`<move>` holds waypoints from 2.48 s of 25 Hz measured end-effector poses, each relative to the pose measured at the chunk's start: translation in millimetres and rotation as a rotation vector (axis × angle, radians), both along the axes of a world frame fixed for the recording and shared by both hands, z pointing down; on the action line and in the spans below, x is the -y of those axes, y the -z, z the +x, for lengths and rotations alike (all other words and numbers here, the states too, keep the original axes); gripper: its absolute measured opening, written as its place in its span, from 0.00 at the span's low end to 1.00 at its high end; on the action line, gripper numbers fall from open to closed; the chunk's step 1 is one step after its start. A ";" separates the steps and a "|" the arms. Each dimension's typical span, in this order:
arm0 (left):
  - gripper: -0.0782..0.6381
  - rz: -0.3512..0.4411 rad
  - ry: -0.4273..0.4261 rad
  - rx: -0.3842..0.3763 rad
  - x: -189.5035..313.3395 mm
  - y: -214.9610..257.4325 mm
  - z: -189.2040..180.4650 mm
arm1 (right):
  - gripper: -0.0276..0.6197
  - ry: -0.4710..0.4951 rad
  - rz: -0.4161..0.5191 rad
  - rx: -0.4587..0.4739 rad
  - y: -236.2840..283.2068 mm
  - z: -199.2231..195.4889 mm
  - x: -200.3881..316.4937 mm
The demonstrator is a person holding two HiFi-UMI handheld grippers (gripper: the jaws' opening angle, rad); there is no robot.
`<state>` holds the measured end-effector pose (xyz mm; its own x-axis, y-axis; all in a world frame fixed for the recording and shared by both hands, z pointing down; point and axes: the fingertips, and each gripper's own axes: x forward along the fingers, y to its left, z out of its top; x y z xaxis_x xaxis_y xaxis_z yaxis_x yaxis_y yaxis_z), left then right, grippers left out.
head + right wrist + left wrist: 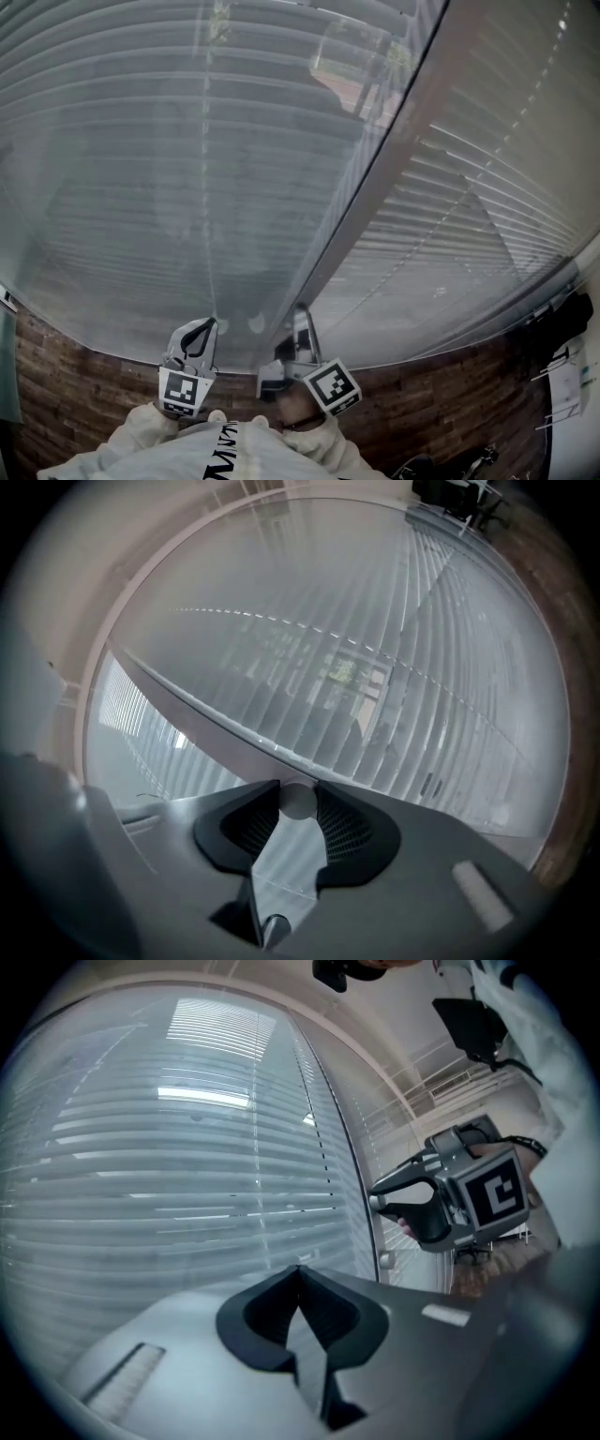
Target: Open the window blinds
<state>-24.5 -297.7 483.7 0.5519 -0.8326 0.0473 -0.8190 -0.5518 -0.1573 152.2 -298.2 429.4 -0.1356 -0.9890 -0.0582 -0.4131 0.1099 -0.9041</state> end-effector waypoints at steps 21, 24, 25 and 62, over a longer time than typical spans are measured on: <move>0.11 -0.006 -0.035 -0.008 -5.6 -5.8 25.6 | 0.29 0.123 0.034 -1.859 4.7 -27.5 -6.5; 0.11 -0.005 -0.034 -0.012 -5.1 -5.9 27.1 | 0.30 0.096 0.021 -2.122 1.1 -30.0 -4.4; 0.11 -0.005 -0.033 -0.013 -5.1 -5.9 27.5 | 0.30 0.096 0.002 -2.211 -2.9 -29.5 -2.9; 0.11 -0.013 -0.019 0.005 -6.8 -8.5 24.7 | 0.24 0.103 -0.082 -0.507 -5.9 -9.9 3.3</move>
<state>0.2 -290.9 492.2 0.5669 -0.8215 0.0611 -0.8078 -0.5689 -0.1542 142.4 -301.5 435.4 -0.2233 -0.9676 0.1176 -0.7922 0.1099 -0.6003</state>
